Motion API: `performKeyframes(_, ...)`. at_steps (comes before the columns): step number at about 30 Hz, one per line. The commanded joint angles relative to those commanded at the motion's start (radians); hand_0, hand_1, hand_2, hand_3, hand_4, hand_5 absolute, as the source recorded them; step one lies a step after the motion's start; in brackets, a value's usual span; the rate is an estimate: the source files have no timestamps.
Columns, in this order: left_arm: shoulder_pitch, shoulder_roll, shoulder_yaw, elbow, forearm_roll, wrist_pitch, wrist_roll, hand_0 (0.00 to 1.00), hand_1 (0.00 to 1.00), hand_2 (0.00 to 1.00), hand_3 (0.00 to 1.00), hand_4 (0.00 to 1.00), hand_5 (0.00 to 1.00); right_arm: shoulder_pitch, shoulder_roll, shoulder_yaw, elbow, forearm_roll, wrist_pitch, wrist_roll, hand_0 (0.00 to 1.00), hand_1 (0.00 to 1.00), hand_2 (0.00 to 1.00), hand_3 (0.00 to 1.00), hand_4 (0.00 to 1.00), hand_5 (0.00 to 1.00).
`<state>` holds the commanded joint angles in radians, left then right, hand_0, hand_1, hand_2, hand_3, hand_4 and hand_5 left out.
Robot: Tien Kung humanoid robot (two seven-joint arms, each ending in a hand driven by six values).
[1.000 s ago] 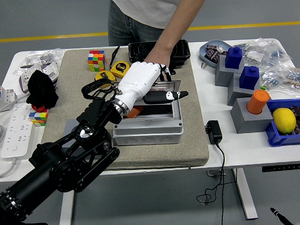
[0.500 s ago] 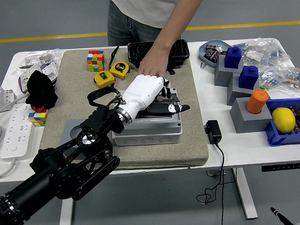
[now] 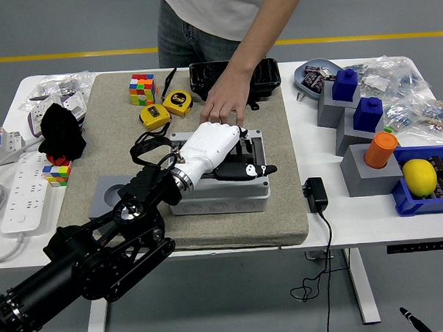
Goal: Fetch the battery,place it into the box,close the lid of the box
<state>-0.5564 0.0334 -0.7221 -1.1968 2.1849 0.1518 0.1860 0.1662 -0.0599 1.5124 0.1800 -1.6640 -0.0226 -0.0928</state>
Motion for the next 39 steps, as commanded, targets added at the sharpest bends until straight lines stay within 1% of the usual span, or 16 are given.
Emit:
performKeyframes(6,0.012,0.004,0.005,-0.002,0.004,-0.002,0.001,0.330,0.377,0.450,0.520,0.998,0.975,-0.001,0.001,0.000,0.000,0.000,0.000,0.001,0.785,0.705,0.709,0.759,0.998,0.998)
performKeyframes(9,0.015,0.004,-0.014,-0.013,0.021,-0.001,0.002,0.329,0.378,0.451,0.522,0.998,0.973,-0.002,0.001,0.000,0.000,-0.001,0.001,0.000,0.784,0.705,0.709,0.760,0.998,0.998)
performKeyframes(14,0.021,0.008,-0.082,-0.060,0.064,0.009,-0.002,0.332,0.378,0.452,0.522,0.998,0.971,-0.001,0.001,0.002,0.000,-0.001,0.000,0.000,0.786,0.705,0.709,0.760,0.998,0.998)
performKeyframes(18,0.030,0.012,-0.145,-0.109,0.084,0.032,-0.017,0.332,0.378,0.452,0.522,0.998,0.971,0.000,0.002,0.005,0.000,-0.001,0.000,0.000,0.786,0.705,0.709,0.760,0.998,0.998)
performKeyframes(19,0.043,0.011,-0.178,-0.133,0.084,0.052,-0.033,0.369,0.445,0.470,0.525,0.998,0.958,0.001,0.002,0.006,0.000,0.000,-0.001,0.000,0.786,0.705,0.709,0.760,0.998,0.998)
performKeyframes(21,0.068,0.008,-0.237,-0.165,0.042,0.089,-0.069,0.369,0.445,0.470,0.525,0.998,0.958,0.001,0.003,0.006,0.000,0.003,-0.001,0.000,0.786,0.705,0.709,0.760,0.998,0.998)
performKeyframes(22,0.089,0.008,-0.274,-0.185,0.001,0.119,-0.101,0.369,0.445,0.470,0.525,0.998,0.958,0.001,0.004,0.006,0.000,0.004,-0.001,0.001,0.786,0.705,0.709,0.760,0.998,0.998)
performKeyframes(24,0.110,0.009,-0.319,-0.202,-0.062,0.151,-0.140,0.369,0.445,0.470,0.525,0.998,0.958,0.001,0.005,0.008,0.000,0.005,-0.001,0.001,0.786,0.705,0.709,0.760,0.998,0.998)
performKeyframes(25,0.127,0.012,-0.349,-0.216,-0.100,0.167,-0.168,0.637,0.696,0.651,0.631,0.998,0.887,0.000,0.006,0.009,0.000,0.006,-0.002,0.001,0.786,0.705,0.709,0.760,0.998,0.998)
performKeyframes(26,0.136,0.014,-0.370,-0.223,-0.128,0.175,-0.188,0.637,0.696,0.651,0.631,0.998,0.887,0.000,0.006,0.009,0.000,0.007,-0.002,0.001,0.786,0.705,0.709,0.760,0.998,0.998)
performKeyframes(28,0.185,0.022,-0.446,-0.261,-0.212,0.199,-0.257,0.637,0.696,0.651,0.631,0.998,0.887,-0.001,0.007,0.008,0.000,0.008,-0.003,0.001,0.786,0.705,0.709,0.760,0.998,0.998)
performKeyframes(30,0.217,0.025,-0.503,-0.280,-0.290,0.207,-0.301,0.637,0.696,0.651,0.631,0.998,0.887,-0.002,0.008,0.007,0.000,0.010,-0.003,0.001,0.786,0.705,0.709,0.760,0.998,0.998)
performKeyframes(31,0.232,0.026,-0.530,-0.288,-0.328,0.211,-0.323,0.761,0.845,0.797,0.749,0.998,0.893,-0.002,0.008,0.006,0.000,0.011,-0.003,0.001,0.785,0.705,0.709,0.760,0.998,0.998)
performKeyframes(36,0.299,0.020,-0.661,-0.305,-0.542,0.212,-0.417,0.761,0.845,0.797,0.749,0.998,0.893,-0.005,0.010,0.006,0.000,0.010,-0.004,0.000,0.785,0.705,0.709,0.760,0.998,0.998)
performKeyframes(37,0.317,0.017,-0.689,-0.310,-0.588,0.206,-0.433,0.849,0.953,0.933,0.878,0.998,0.994,-0.003,0.010,0.004,0.000,0.013,-0.004,0.001,0.786,0.705,0.709,0.760,0.998,0.998)
performKeyframes(39,0.347,0.016,-0.735,-0.318,-0.672,0.190,-0.456,0.849,0.953,0.933,0.878,0.998,0.994,-0.001,0.010,-0.001,0.000,0.018,-0.004,0.002,0.786,0.705,0.709,0.760,0.998,0.998)
